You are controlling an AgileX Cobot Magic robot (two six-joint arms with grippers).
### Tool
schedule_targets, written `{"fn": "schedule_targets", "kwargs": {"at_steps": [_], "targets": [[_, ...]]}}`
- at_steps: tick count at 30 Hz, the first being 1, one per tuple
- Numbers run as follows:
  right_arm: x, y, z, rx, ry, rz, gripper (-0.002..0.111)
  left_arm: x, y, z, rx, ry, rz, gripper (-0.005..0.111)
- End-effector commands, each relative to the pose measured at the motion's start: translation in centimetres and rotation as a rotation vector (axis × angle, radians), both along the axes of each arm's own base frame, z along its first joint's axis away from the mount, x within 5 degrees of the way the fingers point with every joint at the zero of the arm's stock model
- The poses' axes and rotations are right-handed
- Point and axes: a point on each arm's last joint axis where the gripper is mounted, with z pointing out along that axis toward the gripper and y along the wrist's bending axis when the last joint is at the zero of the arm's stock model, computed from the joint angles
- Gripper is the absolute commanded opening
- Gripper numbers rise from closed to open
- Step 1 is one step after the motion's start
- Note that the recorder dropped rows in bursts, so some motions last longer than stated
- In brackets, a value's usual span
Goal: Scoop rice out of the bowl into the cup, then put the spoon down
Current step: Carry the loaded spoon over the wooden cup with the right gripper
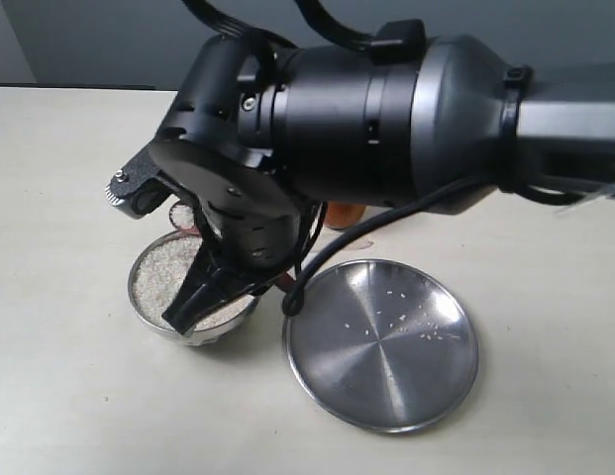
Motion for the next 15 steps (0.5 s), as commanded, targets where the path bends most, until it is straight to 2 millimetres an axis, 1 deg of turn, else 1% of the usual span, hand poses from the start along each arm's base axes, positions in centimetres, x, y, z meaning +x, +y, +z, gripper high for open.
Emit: {"fn": "schedule_targets", "kwargs": {"at_steps": [1, 3, 7, 15], "targets": [[1.3, -1.1, 1.3, 0.044, -0.026, -0.041, -0.001, 0.0, 0.0, -0.1, 0.004, -0.002, 0.000, 0.001], [2.6, -2.4, 2.1, 0.063, -0.035, -0.089, -0.001, 0.0, 0.0, -0.1, 0.004, -0.002, 0.000, 0.001], [4.4, -4.3, 2.8, 0.075, -0.048, -0.154, -0.001, 0.0, 0.0, -0.1, 0.004, -0.002, 0.000, 0.001], [7.5, -7.4, 2.9, 0.039, -0.057, -0.224, -0.001, 0.0, 0.0, -0.1, 0.004, -0.002, 0.000, 0.001]]}}
